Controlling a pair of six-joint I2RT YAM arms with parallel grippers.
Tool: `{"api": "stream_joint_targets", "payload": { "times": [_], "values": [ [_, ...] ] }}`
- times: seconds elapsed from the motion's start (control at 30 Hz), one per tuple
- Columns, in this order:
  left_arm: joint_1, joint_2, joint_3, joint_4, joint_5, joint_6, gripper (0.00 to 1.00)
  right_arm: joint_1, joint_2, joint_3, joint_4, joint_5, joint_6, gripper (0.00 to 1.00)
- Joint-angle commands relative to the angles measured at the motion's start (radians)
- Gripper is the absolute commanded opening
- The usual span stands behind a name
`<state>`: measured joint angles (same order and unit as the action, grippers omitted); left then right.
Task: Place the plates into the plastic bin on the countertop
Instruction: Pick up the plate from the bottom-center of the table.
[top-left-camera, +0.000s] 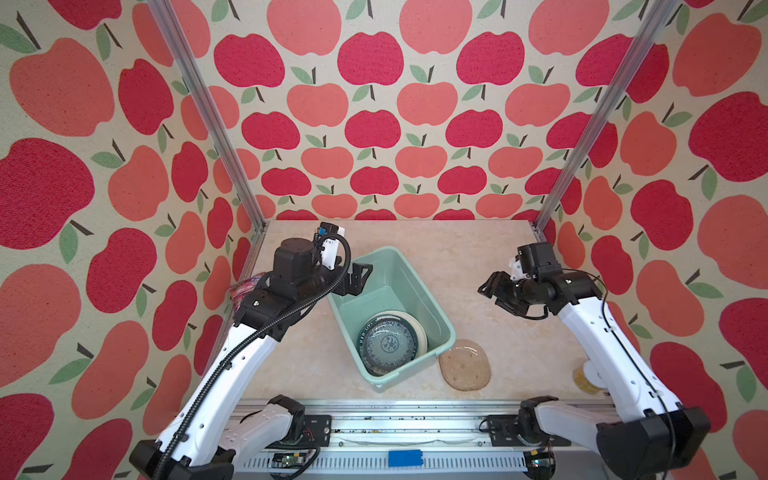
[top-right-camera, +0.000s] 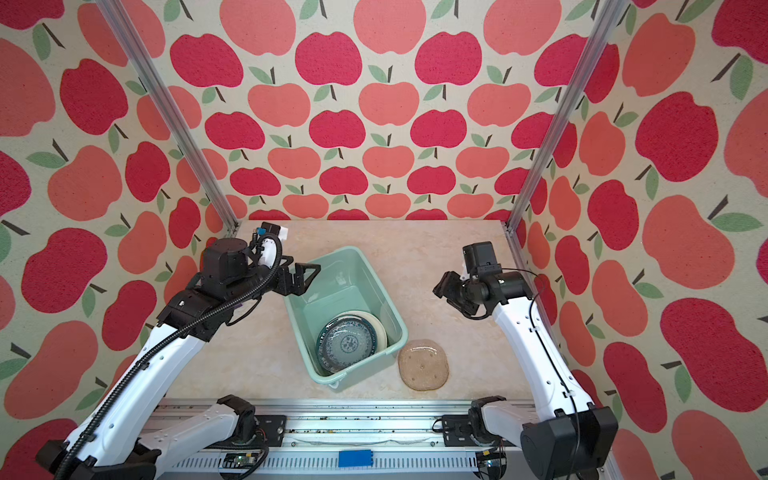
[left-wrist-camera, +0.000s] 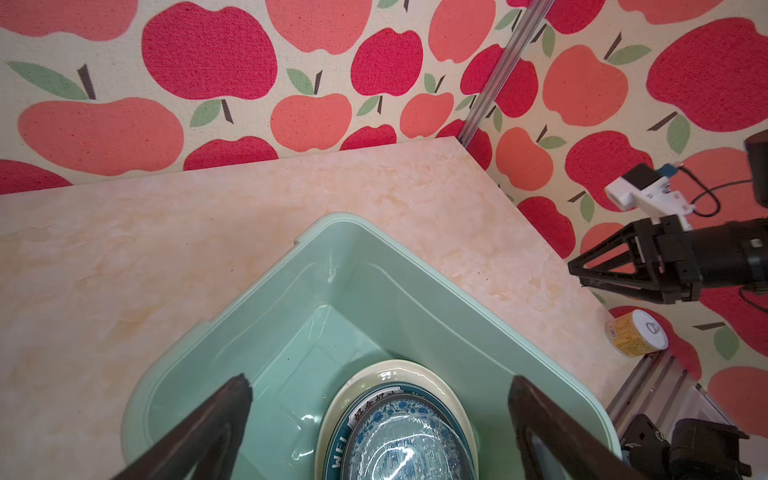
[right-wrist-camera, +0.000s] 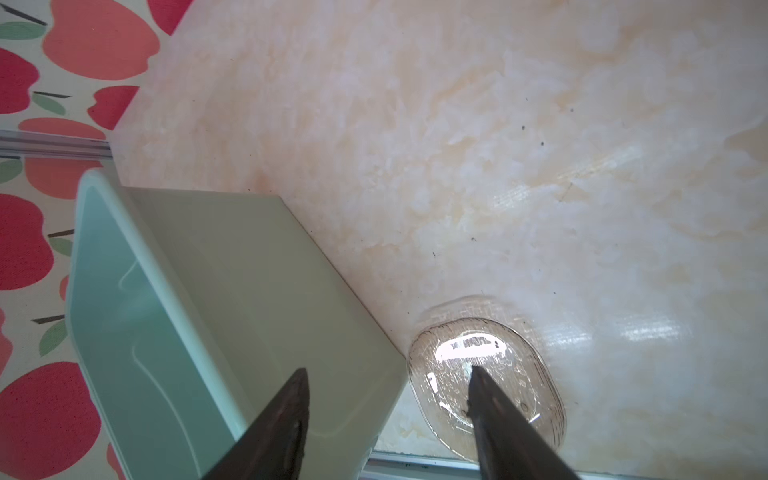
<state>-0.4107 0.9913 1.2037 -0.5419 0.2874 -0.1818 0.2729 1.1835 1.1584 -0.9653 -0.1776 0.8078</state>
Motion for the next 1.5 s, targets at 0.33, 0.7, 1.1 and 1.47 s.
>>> {"api": "stream_joint_targets", "payload": {
  "times": [0.33,0.7,1.1,1.47],
  "values": [
    [0.006,-0.229,-0.108,-0.021,-0.101,-0.049,0.99,0.005,-0.014,-0.177,-0.082,0.046,0.316,0.62],
    [0.044,-0.187,-0.08,-0.07,0.058,-0.023,0.99,0.008,0.012,-0.243,0.017,-0.12,0.09,0.64],
    [0.023,-0.124,-0.117,0.034,0.11,-0.112,0.99,0.005,0.12,-0.395,0.045,-0.06,-0.004,0.73],
    [0.017,-0.012,-0.071,0.08,0.151,-0.096,0.99,0.002,0.131,-0.497,0.148,-0.098,-0.031,0.71]
  ]
}}
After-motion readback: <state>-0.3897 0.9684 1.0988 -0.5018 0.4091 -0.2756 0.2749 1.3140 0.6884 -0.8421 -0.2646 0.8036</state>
